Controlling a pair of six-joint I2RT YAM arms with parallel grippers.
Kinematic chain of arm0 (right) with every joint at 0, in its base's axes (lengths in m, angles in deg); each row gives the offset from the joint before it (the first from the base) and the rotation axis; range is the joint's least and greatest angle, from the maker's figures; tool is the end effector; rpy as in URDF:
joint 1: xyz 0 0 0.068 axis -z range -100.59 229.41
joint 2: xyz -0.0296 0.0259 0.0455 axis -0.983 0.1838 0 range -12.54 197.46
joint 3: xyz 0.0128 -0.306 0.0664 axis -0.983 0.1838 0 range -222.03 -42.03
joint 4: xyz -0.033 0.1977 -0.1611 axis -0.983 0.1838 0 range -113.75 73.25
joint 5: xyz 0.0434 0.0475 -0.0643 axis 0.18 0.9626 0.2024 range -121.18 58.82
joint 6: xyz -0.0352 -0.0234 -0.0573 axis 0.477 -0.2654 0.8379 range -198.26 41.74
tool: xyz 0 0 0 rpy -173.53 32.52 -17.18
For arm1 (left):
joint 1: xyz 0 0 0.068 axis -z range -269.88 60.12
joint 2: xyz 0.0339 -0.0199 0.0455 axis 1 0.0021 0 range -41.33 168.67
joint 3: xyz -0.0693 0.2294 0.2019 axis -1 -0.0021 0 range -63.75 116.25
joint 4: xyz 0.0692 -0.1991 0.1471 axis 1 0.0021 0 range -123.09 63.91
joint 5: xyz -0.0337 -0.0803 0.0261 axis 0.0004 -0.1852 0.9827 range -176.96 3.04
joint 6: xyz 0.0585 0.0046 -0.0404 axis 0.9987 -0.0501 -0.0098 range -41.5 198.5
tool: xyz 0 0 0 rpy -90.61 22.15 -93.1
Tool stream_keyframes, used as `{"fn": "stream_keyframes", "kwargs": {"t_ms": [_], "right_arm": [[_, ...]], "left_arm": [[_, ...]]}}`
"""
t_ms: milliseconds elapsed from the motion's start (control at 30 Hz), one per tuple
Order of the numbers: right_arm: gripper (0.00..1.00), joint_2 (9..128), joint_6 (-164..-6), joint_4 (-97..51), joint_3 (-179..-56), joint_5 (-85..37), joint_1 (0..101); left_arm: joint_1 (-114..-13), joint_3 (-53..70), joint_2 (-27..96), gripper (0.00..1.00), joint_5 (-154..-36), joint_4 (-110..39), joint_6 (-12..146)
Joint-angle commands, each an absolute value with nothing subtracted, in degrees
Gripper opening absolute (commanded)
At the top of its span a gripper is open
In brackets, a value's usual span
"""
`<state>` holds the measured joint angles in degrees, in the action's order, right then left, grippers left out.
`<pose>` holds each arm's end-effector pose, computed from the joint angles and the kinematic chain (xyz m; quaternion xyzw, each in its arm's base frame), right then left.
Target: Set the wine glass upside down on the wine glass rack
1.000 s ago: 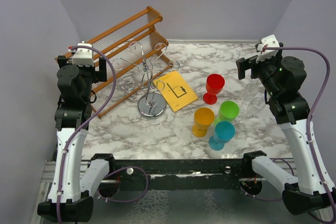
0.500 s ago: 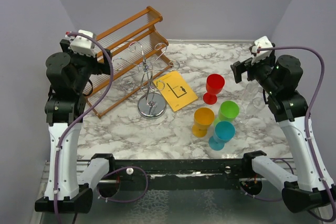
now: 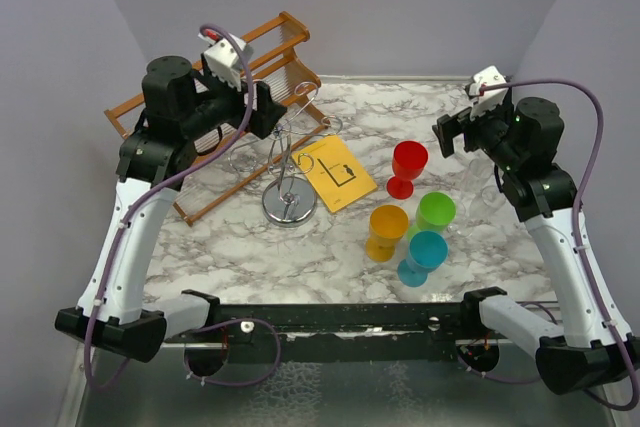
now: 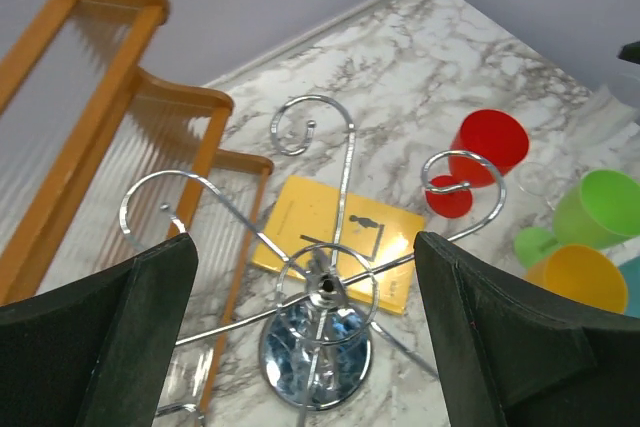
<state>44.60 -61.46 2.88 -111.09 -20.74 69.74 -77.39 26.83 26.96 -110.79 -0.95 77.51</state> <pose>0.1997 0.0446 0.4453 -0.2345 0.7549 0.0341 0.6116 0.2216 -0.0734 0.5223 0.2072 0.7316 -0.2309 0.6070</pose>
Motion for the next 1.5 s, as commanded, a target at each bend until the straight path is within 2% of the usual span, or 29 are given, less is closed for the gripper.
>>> {"fn": "stream_keyframes", "kwargs": {"t_ms": [0, 100, 200, 533, 700, 967, 1133, 1467], "right_arm": [[1.0, 45.73, -61.64, 4.49, -113.56, -18.96, 69.89], [1.0, 46.25, -61.67, 4.88, -114.0, -18.72, 69.91], [1.0, 46.37, -61.73, 4.69, -113.72, -18.7, 69.92], [1.0, 45.7, -61.39, 4.03, -111.35, -18.87, 69.92], [0.99, 45.69, -61.34, 3.78, -110.94, -18.48, 69.91], [1.0, 46.16, -61.34, 3.59, -110.94, -18.04, 69.91], [1.0, 45.86, -61.15, 3.5, -110.69, -17.82, 69.91], [1.0, 45.97, -60.69, 3.01, -110.5, -17.74, 69.91]], "left_arm": [[-72.23, 28.73, 27.95, 0.91, -107.75, 0.64, 75.24], [-68.92, 28.71, 29.02, 0.86, -103.44, 1.51, 76.09], [-66.08, 28.03, 30.22, 0.75, -99.11, 1.94, 77.21], [-63.1, 24.49, 30.26, 0.61, -91.05, 0.98, 79.48], [-62.9, 23.32, 29.71, 0.51, -90.1, 1.03, 80.08], [-62.77, 22.01, 29.91, 0.24, -94.89, -0.53, 79.52], [-62.79, 21.23, 30.77, 0.01, -98.43, -3.73, 78.2], [-62.73, 18.52, 31.85, 0.0, -101.16, -11.58, 74.81]]}}
